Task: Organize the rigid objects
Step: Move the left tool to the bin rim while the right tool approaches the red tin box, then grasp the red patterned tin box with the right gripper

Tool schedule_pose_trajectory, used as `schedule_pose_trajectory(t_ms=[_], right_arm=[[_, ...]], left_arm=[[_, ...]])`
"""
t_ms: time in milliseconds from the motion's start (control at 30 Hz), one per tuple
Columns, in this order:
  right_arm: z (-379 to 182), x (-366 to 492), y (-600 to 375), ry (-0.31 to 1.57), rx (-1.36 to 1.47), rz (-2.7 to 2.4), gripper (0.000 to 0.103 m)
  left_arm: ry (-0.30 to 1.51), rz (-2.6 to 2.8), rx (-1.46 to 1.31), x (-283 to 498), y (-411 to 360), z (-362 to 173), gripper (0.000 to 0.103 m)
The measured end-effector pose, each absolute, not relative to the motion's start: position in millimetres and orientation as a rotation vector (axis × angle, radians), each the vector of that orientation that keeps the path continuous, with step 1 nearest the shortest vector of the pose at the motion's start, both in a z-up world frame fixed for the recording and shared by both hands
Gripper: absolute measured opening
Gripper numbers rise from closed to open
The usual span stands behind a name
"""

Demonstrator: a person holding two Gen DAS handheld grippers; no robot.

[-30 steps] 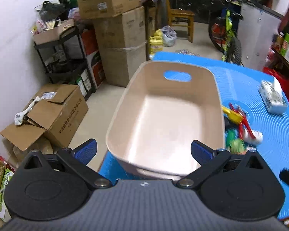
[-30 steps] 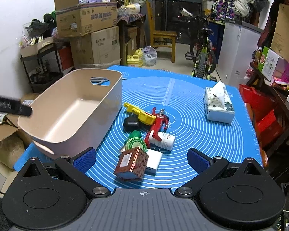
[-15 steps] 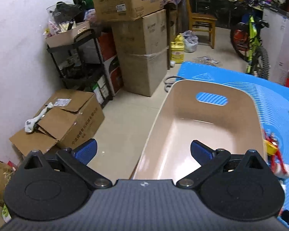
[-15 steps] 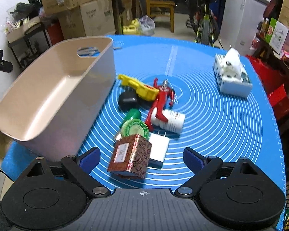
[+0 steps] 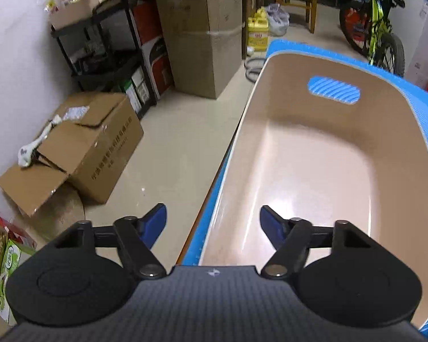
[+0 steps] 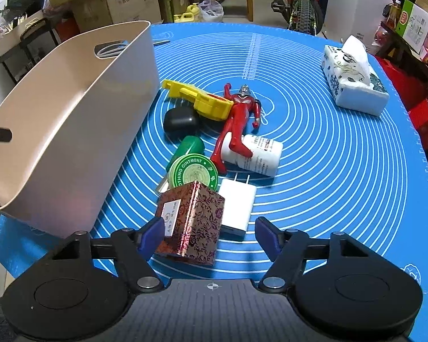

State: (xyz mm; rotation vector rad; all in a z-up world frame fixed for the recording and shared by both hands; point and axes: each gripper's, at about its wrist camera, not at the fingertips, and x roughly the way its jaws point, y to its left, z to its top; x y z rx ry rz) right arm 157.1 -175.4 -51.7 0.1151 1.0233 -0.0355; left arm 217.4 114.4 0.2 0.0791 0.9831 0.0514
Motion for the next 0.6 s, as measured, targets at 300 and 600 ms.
schedule_pose_trajectory(t_ms=[300, 600], right_arm=[[-56.3, 170.1, -165.0, 1.023, 0.096, -0.014, 0.067], [-59.9, 177.9, -157.6, 1.02, 0.09, 0.001, 0.058]], left_arm=[[1.019, 0.012, 0.095, 217.4, 118.6, -8.2, 0.047], [1.043, -0.018, 0.034, 220.0, 126.0, -7.7, 0.023]])
